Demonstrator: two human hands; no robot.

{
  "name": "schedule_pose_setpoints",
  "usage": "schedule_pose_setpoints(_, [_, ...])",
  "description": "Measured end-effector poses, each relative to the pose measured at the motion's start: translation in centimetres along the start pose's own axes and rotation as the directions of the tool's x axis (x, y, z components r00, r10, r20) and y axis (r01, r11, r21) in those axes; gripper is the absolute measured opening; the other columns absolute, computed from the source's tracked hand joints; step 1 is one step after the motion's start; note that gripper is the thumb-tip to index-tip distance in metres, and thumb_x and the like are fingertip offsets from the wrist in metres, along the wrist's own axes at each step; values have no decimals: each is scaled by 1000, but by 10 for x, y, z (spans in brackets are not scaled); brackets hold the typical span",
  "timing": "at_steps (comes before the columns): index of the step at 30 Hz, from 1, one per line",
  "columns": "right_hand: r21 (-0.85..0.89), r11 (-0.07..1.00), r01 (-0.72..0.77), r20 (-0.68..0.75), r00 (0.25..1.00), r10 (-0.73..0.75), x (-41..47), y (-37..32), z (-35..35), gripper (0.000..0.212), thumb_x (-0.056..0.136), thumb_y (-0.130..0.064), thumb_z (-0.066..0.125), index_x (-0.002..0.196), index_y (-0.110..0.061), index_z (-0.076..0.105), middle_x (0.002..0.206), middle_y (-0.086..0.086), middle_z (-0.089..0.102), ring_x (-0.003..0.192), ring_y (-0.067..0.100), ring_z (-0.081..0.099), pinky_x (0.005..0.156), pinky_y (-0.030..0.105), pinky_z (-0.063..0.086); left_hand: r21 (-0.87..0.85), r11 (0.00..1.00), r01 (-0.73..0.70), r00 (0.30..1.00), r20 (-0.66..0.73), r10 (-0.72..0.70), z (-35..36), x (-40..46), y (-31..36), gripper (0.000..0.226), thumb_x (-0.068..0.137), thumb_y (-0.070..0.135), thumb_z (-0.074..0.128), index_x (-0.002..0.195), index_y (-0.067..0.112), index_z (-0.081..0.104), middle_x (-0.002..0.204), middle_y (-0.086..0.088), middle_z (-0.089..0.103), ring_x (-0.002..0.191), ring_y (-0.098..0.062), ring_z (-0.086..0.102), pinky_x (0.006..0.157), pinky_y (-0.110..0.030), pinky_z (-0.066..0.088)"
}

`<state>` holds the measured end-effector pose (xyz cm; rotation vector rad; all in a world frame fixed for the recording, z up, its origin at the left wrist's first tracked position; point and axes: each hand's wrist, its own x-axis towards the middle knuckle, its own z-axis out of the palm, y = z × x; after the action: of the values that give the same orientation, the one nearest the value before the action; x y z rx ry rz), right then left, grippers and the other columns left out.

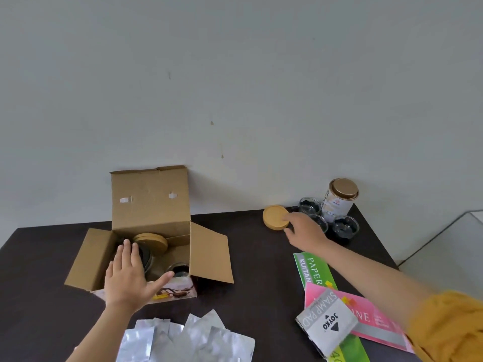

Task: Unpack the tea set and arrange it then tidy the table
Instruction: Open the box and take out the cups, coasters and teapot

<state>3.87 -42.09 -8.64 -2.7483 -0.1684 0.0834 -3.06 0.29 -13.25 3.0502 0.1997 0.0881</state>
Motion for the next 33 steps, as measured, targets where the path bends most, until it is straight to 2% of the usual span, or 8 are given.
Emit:
schedule_pose_setpoints(6, [121,974,191,73,977,-201,-6,-117,31,39,95,-22,55,133,-16,54,137,-1,54,128,16,47,105,31,39,-29,1000,-5,1000,8,6,-1,-1,-2,130,58,98,19,143,0,33,153,-19,26,142,-36,23,110,-51,28])
schedule_pose_setpoints(13, [211,936,282,158,935,-318,11,-229,72,38,94,-21,57,131,-16,55,129,2,61,116,17,57,96,32,49,-43,999,-27,999,43,29,-7,-2,-4,140,51,102,15,148,2,21,157,-17,15,145,-35,11,114,-48,20])
schedule_pose_setpoints(15, [113,954,278,237,925,-297,21,-249,81,32,91,-25,59,123,-17,59,119,3,64,104,19,62,83,33,54,-49,998,-27,998,59,30,-8,-2,-5,142,49,103,13,149,1,16,158,-17,10,146,-34,7,115,-48,17])
schedule_pose_setpoints(17, [-15,970,244,374,901,-221,30,-267,87,22,89,-22,61,109,-13,61,104,6,66,88,22,63,62,27,48,-62,998,-30,997,69,34,-9,-2,-6,145,47,103,14,149,1,12,158,-18,6,146,-34,4,116,-48,15])
schedule_pose_setpoints(18, [-73,969,234,440,880,-179,34,-276,91,19,88,-19,62,105,-10,62,97,8,65,84,24,63,58,26,45,-60,998,-32,996,84,37,-9,-1,-6,146,46,104,13,149,1,8,158,-18,3,146,-34,1,116,-48,13])
schedule_pose_setpoints(22, [-307,909,281,617,786,-34,43,-296,103,21,83,-20,68,98,-7,63,88,10,63,78,25,63,66,32,51,-80,996,-46,994,91,53,-10,0,-7,150,41,104,7,149,1,2,158,-18,-3,146,-34,-4,116,-47,10])
schedule_pose_setpoints(25, [-400,855,331,672,740,27,46,-301,114,25,81,-26,69,99,-9,63,86,8,61,77,24,60,67,34,49,-83,995,-54,993,99,63,-9,0,-8,150,41,104,10,149,1,-1,158,-18,-7,146,-34,-7,116,-47,7])
schedule_pose_setpoints(33, [-343,899,272,630,776,6,49,-299,114,31,78,-32,72,98,-10,66,86,6,63,76,22,61,65,31,50,-89,994,-66,995,64,72,-7,0,-8,147,45,103,16,149,0,4,158,-19,-2,146,-36,-3,116,-48,10])
